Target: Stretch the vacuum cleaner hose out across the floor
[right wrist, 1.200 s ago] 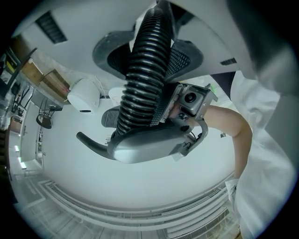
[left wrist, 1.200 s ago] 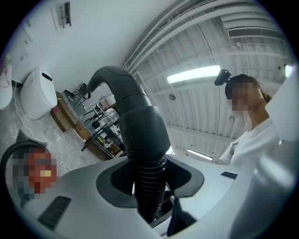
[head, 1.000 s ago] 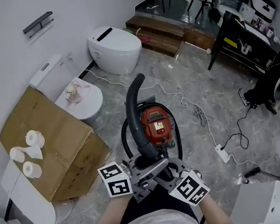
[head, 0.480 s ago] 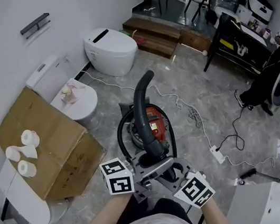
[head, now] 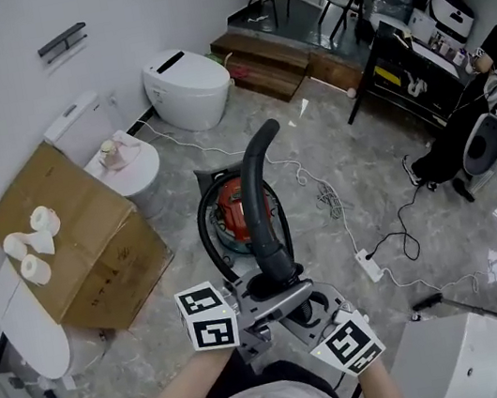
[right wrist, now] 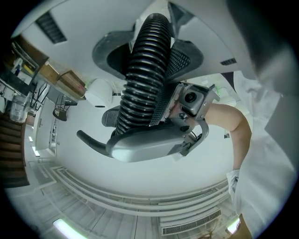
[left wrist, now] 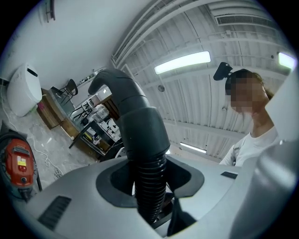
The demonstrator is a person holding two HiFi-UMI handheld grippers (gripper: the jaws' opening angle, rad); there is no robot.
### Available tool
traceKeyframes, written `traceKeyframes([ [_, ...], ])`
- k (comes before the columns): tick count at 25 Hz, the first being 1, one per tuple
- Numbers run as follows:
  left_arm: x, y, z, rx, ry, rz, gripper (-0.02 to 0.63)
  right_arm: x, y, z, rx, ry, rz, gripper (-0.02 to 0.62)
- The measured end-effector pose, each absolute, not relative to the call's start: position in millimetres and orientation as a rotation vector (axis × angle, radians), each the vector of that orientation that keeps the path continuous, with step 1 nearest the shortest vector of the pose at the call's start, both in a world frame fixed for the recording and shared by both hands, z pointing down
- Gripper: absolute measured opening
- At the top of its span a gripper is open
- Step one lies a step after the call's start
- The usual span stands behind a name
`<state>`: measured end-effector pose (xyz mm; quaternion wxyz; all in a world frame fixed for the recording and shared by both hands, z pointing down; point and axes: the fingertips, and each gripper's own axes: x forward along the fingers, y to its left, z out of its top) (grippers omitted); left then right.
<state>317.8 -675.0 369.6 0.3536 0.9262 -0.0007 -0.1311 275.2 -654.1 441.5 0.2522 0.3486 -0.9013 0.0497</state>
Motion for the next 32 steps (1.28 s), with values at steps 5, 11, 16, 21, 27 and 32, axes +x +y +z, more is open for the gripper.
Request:
traceKeyframes([
  [5,344,-645,337,2.467,-0.020,-0.362,0.170,304,-629,409,1.020,-2.472,0.038,0.190],
  [11,366,-658,290,2.548,-0.025,-0.409,0.170,329,-647,368,1.032,-2.456,-0.079,0.190],
  [16,377,-692,271,2.565,-0.077,-0.443,0.170,340,-681,351,0.984,-2.467,-0.110,0.190],
  [21,378,-755,255,2.595,-0.099,-0.435,0.170,340,-746,334,1.017,-2.490,-0.130,0.190],
  [27,391,-850,238,2.598,-0.082,-0.423,0.170,354,-840,317,1.069,-2.476,-0.128,0.190],
  [32,425,-909,228,2.640,-0.052,-0.377,0.170,389,-901,305,1.165,-2.444,-0.123,0.190],
])
